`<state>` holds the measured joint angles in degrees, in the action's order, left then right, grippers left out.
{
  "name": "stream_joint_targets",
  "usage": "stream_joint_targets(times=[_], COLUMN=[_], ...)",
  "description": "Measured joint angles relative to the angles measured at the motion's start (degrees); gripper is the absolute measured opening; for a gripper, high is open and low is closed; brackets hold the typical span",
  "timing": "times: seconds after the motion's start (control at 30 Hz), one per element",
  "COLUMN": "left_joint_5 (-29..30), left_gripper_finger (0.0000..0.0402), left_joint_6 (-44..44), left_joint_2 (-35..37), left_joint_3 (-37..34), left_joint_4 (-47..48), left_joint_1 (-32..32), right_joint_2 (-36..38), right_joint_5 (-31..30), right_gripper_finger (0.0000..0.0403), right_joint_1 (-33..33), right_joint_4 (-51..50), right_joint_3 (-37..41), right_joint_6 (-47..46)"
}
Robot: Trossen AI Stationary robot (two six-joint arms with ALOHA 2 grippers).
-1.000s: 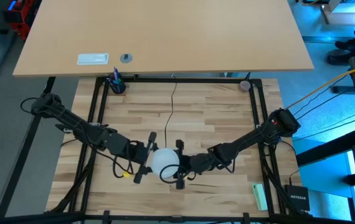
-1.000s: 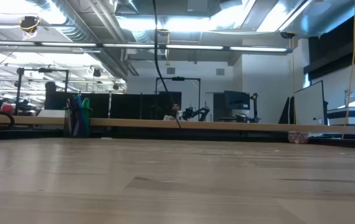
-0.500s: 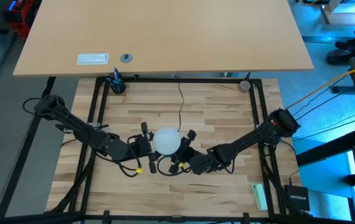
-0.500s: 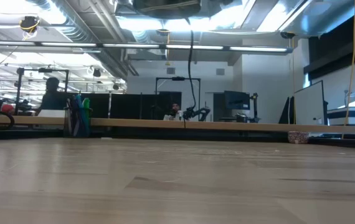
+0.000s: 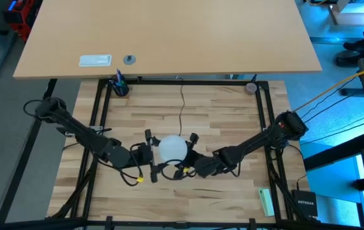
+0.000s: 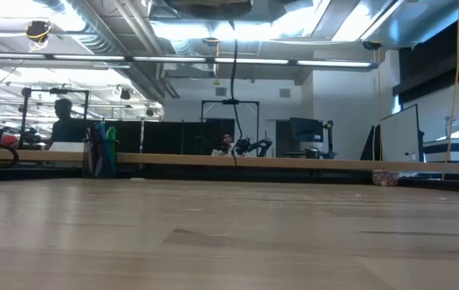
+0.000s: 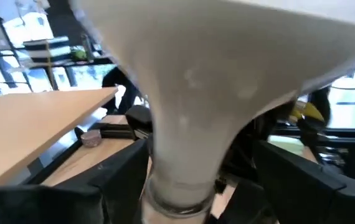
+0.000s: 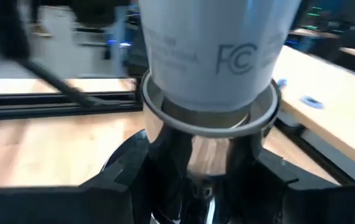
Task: Screw lightbulb
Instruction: Remove the lightbulb from the lamp
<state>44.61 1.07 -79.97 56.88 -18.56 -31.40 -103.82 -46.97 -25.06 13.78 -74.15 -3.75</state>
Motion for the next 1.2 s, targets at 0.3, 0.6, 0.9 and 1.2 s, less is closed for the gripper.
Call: stream_joint_targets(times=[0.3,0.6,0.9,1.2], left_joint_5=[-12.64,-24.41,-30.72,-26.14], left_gripper_finger=[0.0276,0.0268,0.0252,0.0143], left_joint_6=[-2.64,2.20,1.54,1.53], left_joint_2=[8.19,4.90,2.50,2.91], left_joint_3=[0.07,0.09,0.09,0.12], left_joint_4=[9.81,8.37,3.48,4.21], left_joint_1=[-1.02,0.12,2.64,2.52], right_joint_2=[0.86,0.93,0.36,0.34], right_joint_5=[17.30,24.39,25.41,22.73], right_gripper_finger=[0.0179,0.0179,0.0179,0.0179], right_joint_1=[-0.02,-0.11,-0.09,-0.07], right_joint_4=[-0.24,-0.22,-0.35,-0.50], right_joint_3=[-0.04,-0.04,-0.07,-0.07], right_joint_6=[1.56,1.21,0.81,1.86])
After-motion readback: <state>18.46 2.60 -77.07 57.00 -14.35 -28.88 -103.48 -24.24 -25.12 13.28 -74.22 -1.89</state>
